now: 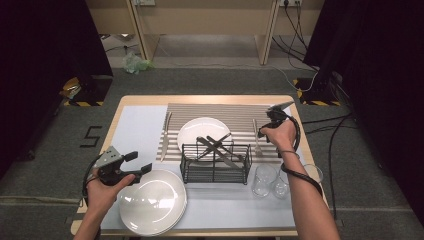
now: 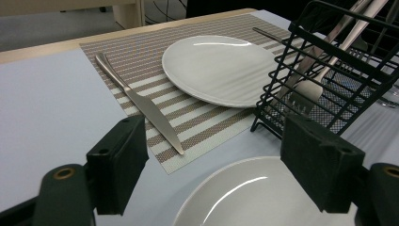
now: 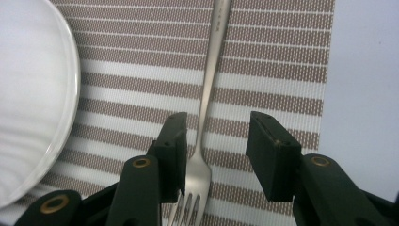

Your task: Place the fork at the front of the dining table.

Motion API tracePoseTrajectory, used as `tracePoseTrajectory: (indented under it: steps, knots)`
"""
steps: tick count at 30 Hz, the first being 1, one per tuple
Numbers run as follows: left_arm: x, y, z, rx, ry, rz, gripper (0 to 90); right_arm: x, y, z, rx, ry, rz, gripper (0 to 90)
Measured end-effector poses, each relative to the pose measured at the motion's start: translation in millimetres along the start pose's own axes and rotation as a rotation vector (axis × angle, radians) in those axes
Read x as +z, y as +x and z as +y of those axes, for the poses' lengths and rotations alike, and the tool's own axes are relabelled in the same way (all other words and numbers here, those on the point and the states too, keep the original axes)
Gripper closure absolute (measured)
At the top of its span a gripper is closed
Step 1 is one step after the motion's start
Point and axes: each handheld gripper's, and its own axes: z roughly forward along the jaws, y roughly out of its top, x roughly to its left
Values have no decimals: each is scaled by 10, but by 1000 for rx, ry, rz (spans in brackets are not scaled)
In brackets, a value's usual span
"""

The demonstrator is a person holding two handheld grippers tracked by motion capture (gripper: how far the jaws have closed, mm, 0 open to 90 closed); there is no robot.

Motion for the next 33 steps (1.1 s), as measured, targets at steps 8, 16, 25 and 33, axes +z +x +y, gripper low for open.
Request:
tracePoseTrajectory:
  steps: [8, 16, 25, 33]
  knots:
    - [6, 1, -7, 0, 3, 0, 230, -164, 9, -61, -16, -3, 33, 556]
    - [9, -3, -8, 4, 5, 3, 230, -316, 10, -131, -38, -12, 50, 533]
    - [6, -2, -5, 3, 4, 2, 231, -453, 55, -200, -70, -19, 59, 506]
    - [2, 3, -3, 3, 3, 4, 232, -523, 68, -281, -88, -14, 68, 473]
